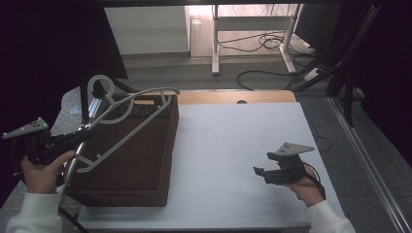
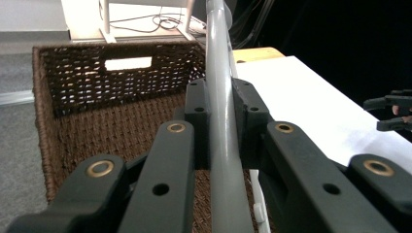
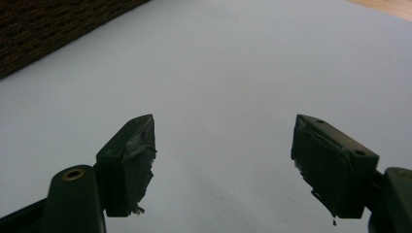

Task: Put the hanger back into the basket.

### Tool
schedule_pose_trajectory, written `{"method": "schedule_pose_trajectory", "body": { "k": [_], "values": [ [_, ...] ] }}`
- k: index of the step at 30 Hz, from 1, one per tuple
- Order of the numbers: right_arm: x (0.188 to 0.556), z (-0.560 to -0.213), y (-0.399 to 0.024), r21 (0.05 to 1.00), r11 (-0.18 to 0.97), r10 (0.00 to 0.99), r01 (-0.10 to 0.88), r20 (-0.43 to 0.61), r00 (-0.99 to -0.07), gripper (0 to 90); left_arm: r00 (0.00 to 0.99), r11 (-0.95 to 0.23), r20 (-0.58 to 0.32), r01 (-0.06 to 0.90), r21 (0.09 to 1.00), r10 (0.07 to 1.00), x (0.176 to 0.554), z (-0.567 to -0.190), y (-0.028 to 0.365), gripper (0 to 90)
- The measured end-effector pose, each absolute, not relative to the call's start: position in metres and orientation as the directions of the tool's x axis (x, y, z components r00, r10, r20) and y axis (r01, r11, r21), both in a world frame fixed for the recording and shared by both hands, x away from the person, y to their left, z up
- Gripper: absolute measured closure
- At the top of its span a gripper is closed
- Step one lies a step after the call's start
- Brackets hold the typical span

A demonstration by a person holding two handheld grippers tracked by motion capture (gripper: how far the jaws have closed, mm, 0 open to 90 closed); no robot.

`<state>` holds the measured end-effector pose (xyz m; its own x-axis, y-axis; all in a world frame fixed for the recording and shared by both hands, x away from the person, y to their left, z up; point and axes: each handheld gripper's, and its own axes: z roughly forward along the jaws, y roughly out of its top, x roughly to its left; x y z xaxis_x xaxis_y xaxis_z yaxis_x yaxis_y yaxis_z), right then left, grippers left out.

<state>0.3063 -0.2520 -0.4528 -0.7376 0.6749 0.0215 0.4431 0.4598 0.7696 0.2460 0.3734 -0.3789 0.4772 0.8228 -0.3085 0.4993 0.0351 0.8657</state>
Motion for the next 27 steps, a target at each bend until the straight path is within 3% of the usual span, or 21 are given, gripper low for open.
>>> {"method": "schedule_pose_trajectory", "body": {
  "k": [27],
  "values": [
    [0.306,-0.454,-0.252,0.761,0.471,0.673,0.447,0.017,-0.739,23.9,0.444,0.053,-0.324,0.521,0.852,0.835,0.257,-0.418,0.389,79.5]
  ]
}}
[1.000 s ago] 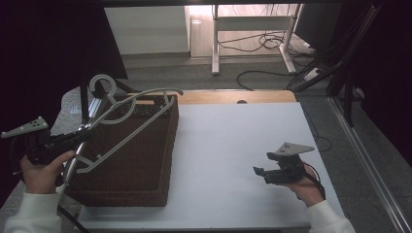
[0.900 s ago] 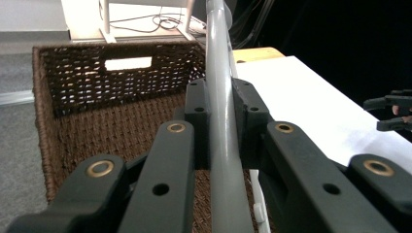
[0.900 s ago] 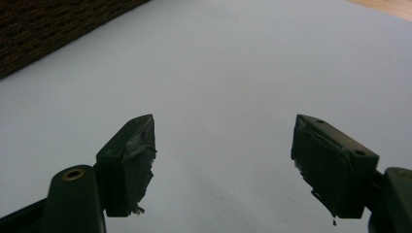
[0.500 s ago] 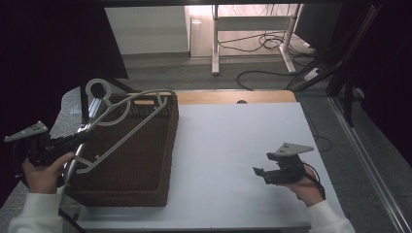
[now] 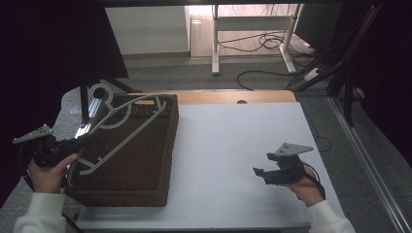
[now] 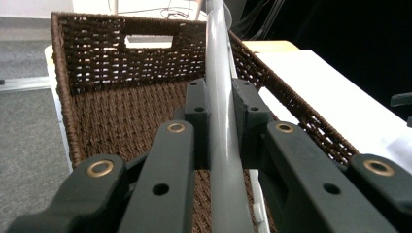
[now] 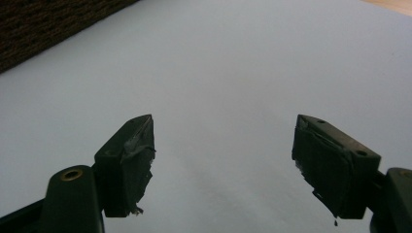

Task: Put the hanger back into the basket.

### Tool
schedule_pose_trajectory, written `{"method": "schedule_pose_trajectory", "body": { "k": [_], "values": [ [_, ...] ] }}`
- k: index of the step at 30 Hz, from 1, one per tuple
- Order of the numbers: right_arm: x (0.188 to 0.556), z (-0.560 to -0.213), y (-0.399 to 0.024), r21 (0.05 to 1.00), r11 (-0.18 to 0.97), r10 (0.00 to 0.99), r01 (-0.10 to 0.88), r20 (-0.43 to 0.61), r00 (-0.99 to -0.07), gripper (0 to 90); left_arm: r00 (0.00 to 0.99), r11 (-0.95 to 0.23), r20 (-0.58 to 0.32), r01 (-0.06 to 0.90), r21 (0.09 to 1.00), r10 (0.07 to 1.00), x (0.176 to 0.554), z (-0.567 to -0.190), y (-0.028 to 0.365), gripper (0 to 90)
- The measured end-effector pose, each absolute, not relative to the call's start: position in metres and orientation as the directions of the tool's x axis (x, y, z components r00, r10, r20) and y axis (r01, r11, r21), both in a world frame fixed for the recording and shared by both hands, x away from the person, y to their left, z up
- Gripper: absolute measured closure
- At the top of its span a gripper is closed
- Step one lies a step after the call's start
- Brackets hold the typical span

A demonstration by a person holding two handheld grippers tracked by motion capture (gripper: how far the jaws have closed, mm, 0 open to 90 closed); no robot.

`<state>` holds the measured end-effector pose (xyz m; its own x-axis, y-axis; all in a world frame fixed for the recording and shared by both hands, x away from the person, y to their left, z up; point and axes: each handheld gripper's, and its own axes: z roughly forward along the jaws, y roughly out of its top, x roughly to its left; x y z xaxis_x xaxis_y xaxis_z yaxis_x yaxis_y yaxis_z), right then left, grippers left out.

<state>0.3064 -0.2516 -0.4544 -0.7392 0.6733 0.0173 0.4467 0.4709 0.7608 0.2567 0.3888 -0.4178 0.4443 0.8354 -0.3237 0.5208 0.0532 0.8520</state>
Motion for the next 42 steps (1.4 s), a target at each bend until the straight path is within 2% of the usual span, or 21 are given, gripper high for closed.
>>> {"method": "schedule_pose_trajectory", "body": {
  "k": [7,9,10,11,12,14,16,22,36,42],
  "values": [
    [0.306,-0.454,-0.252,0.759,0.475,0.672,0.446,0.015,-0.741,23.9,0.438,0.042,-0.312,0.525,0.85,0.843,0.26,-0.426,0.388,79.4],
    [0.306,-0.454,-0.252,0.76,0.472,0.672,0.447,0.018,-0.74,23.9,0.426,0.019,-0.273,0.512,0.859,0.862,0.261,-0.428,0.386,78.2],
    [0.306,-0.454,-0.252,0.76,0.471,0.673,0.447,0.018,-0.74,23.9,0.42,0.021,-0.263,0.5,0.866,0.868,0.261,-0.429,0.386,71.1],
    [0.306,-0.454,-0.252,0.761,0.47,0.673,0.447,0.018,-0.739,23.8,0.412,0.028,-0.278,0.518,0.855,0.868,0.263,-0.429,0.387,55.9],
    [0.306,-0.454,-0.252,0.761,0.471,0.673,0.447,0.017,-0.739,23.8,0.397,0.03,-0.278,0.528,0.849,0.875,0.264,-0.428,0.387,46.6],
    [0.307,-0.454,-0.253,0.762,0.47,0.675,0.446,0.016,-0.738,23.8,0.384,0.029,-0.281,0.546,0.837,0.879,0.264,-0.428,0.387,34.8],
    [0.306,-0.454,-0.252,0.761,0.471,0.675,0.447,0.015,-0.738,23.7,0.389,0.018,-0.277,0.552,0.834,0.879,0.263,-0.427,0.385,30.3],
    [0.306,-0.454,-0.251,0.761,0.474,0.672,0.442,0.011,-0.74,23.7,0.435,-0.025,-0.273,0.566,0.824,0.858,0.259,-0.423,0.373,27.6],
    [0.304,-0.452,-0.254,0.774,0.462,0.675,0.433,0.009,-0.738,23.6,0.532,-0.098,-0.29,0.585,0.805,0.796,0.257,-0.418,0.327,29.6],
    [0.301,-0.45,-0.258,0.783,0.458,0.68,0.422,-0.003,-0.733,23.5,0.526,-0.083,-0.315,0.601,0.795,0.79,0.255,-0.426,0.302,32.0]
  ]
}}
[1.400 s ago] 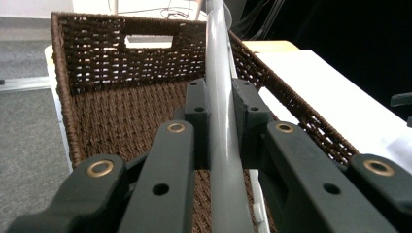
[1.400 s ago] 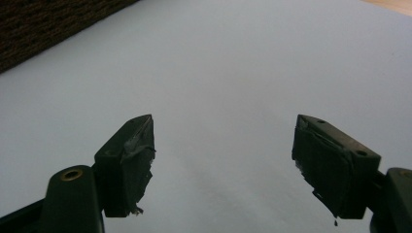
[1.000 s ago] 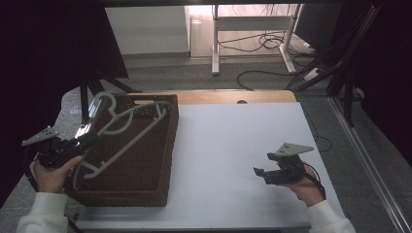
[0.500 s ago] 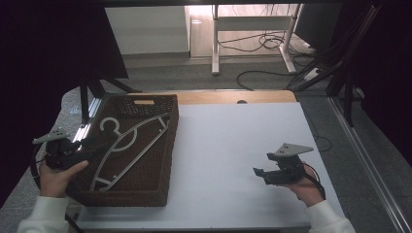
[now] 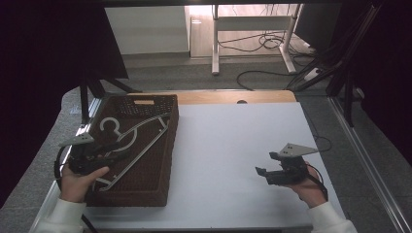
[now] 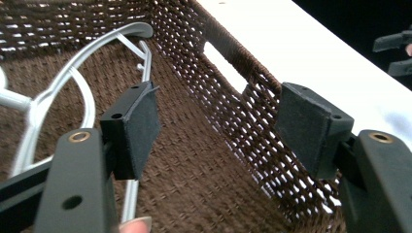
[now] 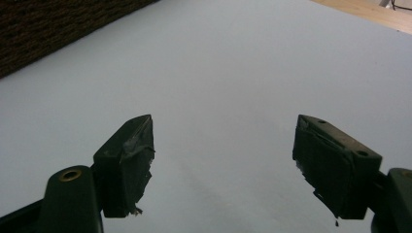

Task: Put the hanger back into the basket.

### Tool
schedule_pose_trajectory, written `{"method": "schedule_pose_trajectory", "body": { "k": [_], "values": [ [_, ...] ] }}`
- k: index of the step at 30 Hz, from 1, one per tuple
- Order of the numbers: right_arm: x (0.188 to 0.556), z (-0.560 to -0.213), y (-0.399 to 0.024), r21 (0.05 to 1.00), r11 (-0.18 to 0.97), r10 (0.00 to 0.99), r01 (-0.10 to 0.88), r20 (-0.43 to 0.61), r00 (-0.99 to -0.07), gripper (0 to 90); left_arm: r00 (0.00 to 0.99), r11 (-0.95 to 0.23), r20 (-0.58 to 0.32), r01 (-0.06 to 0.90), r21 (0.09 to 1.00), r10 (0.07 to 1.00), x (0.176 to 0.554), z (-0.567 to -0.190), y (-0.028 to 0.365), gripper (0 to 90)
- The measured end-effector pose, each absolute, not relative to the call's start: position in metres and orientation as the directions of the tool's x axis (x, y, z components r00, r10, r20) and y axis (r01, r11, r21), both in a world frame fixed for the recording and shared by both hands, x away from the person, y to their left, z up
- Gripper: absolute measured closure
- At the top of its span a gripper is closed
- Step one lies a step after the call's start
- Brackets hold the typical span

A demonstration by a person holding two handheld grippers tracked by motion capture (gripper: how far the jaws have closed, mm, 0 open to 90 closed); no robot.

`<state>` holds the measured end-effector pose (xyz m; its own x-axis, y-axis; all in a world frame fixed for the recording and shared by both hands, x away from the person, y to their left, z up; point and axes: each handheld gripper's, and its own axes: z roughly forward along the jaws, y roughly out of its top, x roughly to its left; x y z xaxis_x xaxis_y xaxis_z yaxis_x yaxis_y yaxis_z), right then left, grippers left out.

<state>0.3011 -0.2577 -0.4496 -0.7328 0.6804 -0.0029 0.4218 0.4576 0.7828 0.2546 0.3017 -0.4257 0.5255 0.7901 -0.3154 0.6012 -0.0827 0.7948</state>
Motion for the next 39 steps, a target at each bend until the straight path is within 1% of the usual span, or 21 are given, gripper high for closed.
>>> {"method": "schedule_pose_trajectory", "body": {
  "k": [5,16,26,39],
  "values": [
    [0.3,-0.449,-0.259,0.786,0.459,0.68,0.415,-0.01,-0.733,23.3,0.551,-0.101,-0.332,0.613,0.784,0.766,0.25,-0.431,0.286,32.7],
    [0.3,-0.445,-0.265,0.796,0.45,0.684,0.405,-0.016,-0.729,23.2,0.605,-0.175,-0.311,0.61,0.773,0.733,0.23,-0.442,0.254,32.8],
    [0.3,-0.446,-0.264,0.795,0.456,0.681,0.4,-0.023,-0.732,22.9,0.628,-0.192,-0.289,0.584,0.788,0.723,0.225,-0.438,0.244,33.2],
    [0.299,-0.445,-0.263,0.798,0.46,0.678,0.389,-0.034,-0.734,21.4,0.63,-0.205,-0.283,0.587,0.783,0.724,0.226,-0.441,0.24,32.9]
  ]
}}
